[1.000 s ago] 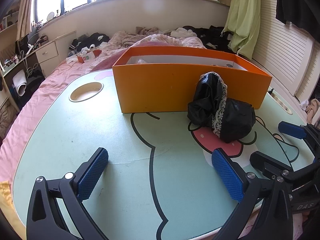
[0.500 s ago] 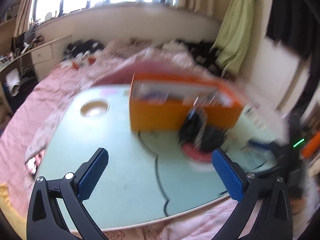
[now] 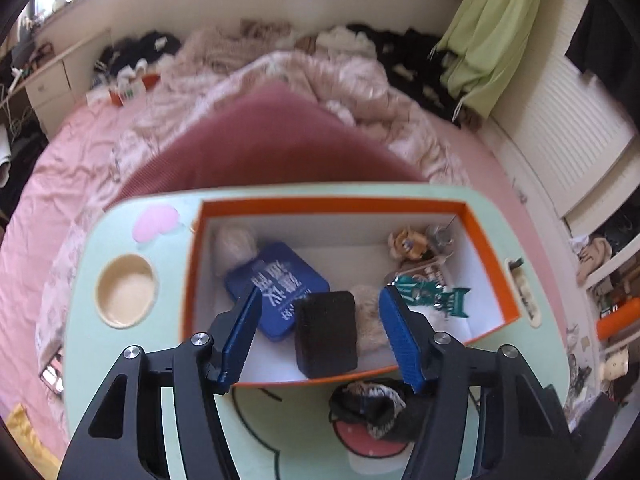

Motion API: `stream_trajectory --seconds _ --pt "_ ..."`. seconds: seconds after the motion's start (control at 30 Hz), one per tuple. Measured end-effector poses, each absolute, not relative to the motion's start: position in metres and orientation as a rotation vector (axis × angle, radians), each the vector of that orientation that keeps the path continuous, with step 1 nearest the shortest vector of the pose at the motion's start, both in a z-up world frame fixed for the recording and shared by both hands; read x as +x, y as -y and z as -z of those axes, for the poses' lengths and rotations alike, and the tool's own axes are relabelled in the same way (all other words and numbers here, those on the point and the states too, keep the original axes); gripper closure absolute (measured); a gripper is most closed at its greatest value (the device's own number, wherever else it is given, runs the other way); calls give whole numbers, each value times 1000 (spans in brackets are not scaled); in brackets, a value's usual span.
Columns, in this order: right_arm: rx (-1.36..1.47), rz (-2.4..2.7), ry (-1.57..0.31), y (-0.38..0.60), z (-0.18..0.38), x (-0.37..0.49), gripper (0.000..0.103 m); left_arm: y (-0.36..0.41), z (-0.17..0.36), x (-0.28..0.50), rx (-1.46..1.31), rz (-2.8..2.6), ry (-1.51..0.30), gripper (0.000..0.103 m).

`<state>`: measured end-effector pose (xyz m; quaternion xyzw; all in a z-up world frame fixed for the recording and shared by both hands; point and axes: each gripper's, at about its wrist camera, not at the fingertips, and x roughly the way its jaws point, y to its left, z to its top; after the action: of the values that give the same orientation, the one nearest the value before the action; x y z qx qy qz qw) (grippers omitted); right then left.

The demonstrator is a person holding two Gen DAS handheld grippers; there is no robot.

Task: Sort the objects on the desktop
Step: 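Reach into the orange box and grasp the black rectangular case with the left gripper, then lift the black case out and place it on the table with the left gripper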

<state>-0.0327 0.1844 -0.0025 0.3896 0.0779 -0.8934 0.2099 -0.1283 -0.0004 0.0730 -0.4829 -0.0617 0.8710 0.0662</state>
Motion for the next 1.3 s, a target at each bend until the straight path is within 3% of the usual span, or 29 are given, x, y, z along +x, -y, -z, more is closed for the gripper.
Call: stream_trajectory --seconds 0.13,0.2,0.37,0.63,0.97,1.3 --pt "1083 2485 -217 -185 3 -33 0 0 -54 -134 -1529 -2580 233 43" --pt "1083 2484 -217 -185 3 -33 0 -1 -45 -142 -1573 -2549 248 58" --pt "1083 2484 -217 -187 4 -33 0 -4 -34 -144 -1563 -2539 264 72" --pt "1081 2485 -216 -185 -1 -34 0 2 -43 -138 -1470 -2551 309 74" --pt "1081 2485 -216 -184 0 -34 0 19 -123 -60 -1052 -2659 380 75" --pt "1080 2485 -216 -184 0 -34 0 15 -56 -27 -1201 -2556 373 74"
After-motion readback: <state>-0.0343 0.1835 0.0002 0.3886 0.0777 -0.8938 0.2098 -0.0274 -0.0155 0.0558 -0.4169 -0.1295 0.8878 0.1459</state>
